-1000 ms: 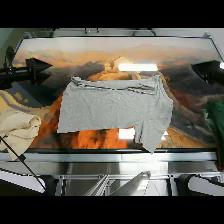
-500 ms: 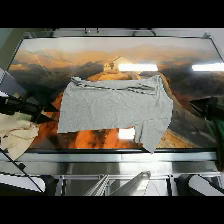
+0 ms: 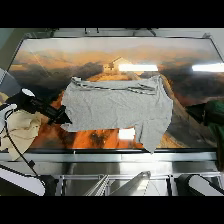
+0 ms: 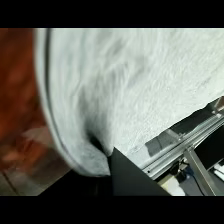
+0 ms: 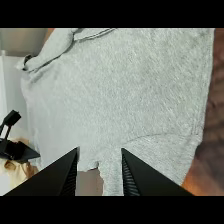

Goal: Fold the shirts.

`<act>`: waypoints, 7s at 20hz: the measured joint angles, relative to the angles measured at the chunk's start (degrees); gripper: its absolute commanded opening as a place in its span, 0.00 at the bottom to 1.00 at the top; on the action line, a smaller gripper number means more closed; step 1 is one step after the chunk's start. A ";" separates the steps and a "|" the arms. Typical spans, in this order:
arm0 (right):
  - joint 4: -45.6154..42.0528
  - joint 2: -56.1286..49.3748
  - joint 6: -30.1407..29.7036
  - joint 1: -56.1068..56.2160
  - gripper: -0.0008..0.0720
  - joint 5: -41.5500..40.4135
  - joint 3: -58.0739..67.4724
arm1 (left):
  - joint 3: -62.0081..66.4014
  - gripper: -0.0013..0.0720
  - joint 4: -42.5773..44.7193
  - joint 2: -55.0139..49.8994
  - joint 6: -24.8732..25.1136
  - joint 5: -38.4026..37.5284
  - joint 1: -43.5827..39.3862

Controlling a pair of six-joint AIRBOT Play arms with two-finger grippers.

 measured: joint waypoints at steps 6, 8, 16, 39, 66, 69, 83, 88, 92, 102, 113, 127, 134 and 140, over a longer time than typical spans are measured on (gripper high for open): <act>-12.44 -0.07 7.41 0.20 0.60 -6.10 -3.89 | 1.20 0.04 0.31 -0.79 -0.24 -0.92 -1.38; -13.84 -0.46 8.07 1.07 0.59 -9.14 -6.95 | 1.27 0.04 0.28 -0.83 -0.24 -0.98 -1.38; -7.32 -8.31 8.48 10.01 0.49 -18.40 -10.01 | 1.29 0.04 0.33 -0.85 -0.24 -0.76 -1.44; 34.53 22.95 -0.22 1.75 0.03 1.55 11.52 | 3.13 0.05 -56.61 24.63 17.62 -18.23 8.35; 15.61 -11.69 -9.14 25.24 0.03 -24.90 21.49 | 21.29 0.04 -43.28 -5.60 16.92 -8.68 3.52; 21.05 -23.74 -10.03 25.59 0.03 -24.37 26.45 | 28.89 0.04 -42.47 -15.91 13.49 -7.85 3.43; 9.79 -36.76 -2.12 19.65 0.03 -10.86 33.44 | 48.37 0.02 -23.47 -28.83 -2.08 -11.52 6.01; 5.79 -38.03 -1.44 20.31 0.03 -10.23 33.44 | 47.47 0.02 -21.77 -28.92 -1.90 -13.51 4.81; 5.07 -38.29 -1.14 20.37 0.26 -10.05 33.48 | 47.30 0.22 -21.11 -28.98 -1.46 -15.80 4.48; -10.51 -32.33 10.38 17.25 0.12 -9.14 33.59 | 47.23 0.73 -20.65 -27.74 -7.98 -20.00 9.22; -27.74 3.17 26.75 16.79 0.03 -17.49 0.26 | 17.38 0.30 -6.03 -1.31 1.64 -12.46 13.29; -18.99 26.84 26.62 16.79 0.03 -12.94 -12.15 | -6.29 0.34 8.70 4.87 -3.45 -2.45 6.54; -20.02 31.08 29.68 16.79 0.45 -9.51 -12.24 | -6.27 0.06 11.58 4.63 0.42 -5.07 -1.95; -29.18 29.90 37.16 16.74 0.45 -7.52 -15.52 | -6.14 0.06 10.43 4.57 2.97 -4.31 -4.59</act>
